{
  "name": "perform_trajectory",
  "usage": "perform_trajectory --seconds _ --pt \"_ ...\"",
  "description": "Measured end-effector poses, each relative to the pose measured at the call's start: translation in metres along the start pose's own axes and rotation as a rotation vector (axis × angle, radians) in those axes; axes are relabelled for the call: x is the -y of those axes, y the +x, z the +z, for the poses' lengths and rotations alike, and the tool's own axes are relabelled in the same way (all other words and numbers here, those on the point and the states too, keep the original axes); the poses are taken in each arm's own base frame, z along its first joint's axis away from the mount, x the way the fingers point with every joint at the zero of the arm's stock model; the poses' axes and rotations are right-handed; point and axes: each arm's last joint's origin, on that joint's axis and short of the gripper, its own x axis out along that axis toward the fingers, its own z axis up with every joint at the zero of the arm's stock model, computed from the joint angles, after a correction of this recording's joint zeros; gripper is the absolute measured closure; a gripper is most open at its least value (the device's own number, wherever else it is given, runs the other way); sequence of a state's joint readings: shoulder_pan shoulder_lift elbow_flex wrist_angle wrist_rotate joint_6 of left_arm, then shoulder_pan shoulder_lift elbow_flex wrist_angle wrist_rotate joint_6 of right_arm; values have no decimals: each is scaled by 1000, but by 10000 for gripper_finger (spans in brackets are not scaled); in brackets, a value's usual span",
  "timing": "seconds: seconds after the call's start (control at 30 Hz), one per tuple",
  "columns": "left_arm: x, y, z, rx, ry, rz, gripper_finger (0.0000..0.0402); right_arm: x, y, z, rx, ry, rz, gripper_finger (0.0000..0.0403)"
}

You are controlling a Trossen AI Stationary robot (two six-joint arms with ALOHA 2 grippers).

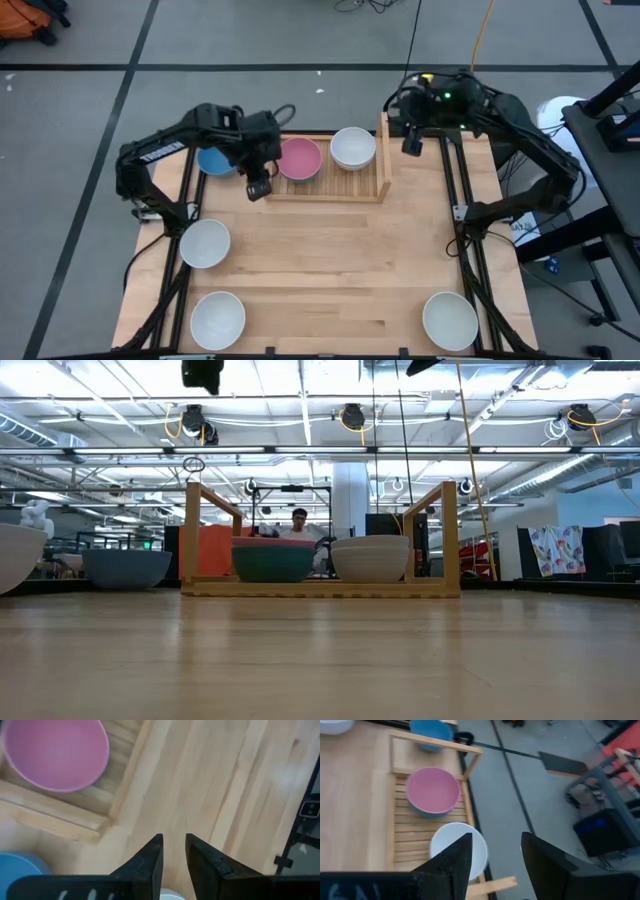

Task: Place and stack bowls onto a shelf
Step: Stack the bottom left white bowl on top of the other white bowl on the shelf

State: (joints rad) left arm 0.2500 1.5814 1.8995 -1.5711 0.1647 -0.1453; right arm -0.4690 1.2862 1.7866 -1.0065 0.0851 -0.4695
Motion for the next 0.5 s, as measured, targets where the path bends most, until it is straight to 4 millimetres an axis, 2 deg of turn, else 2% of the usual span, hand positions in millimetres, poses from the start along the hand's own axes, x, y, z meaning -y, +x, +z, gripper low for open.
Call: perform_trajectory --seconds 0.2,0.4,0.5 --pt "5 22 -18 -112 -36 -22 314 1 -18 -2 28 17 -39 238" --pt "6 52 -39 -255 -371 18 314 1 -26 -4 49 58 -46 238" --pt "14 66 -52 -341 -416 6 314 1 -27 -4 52 67 -47 238"
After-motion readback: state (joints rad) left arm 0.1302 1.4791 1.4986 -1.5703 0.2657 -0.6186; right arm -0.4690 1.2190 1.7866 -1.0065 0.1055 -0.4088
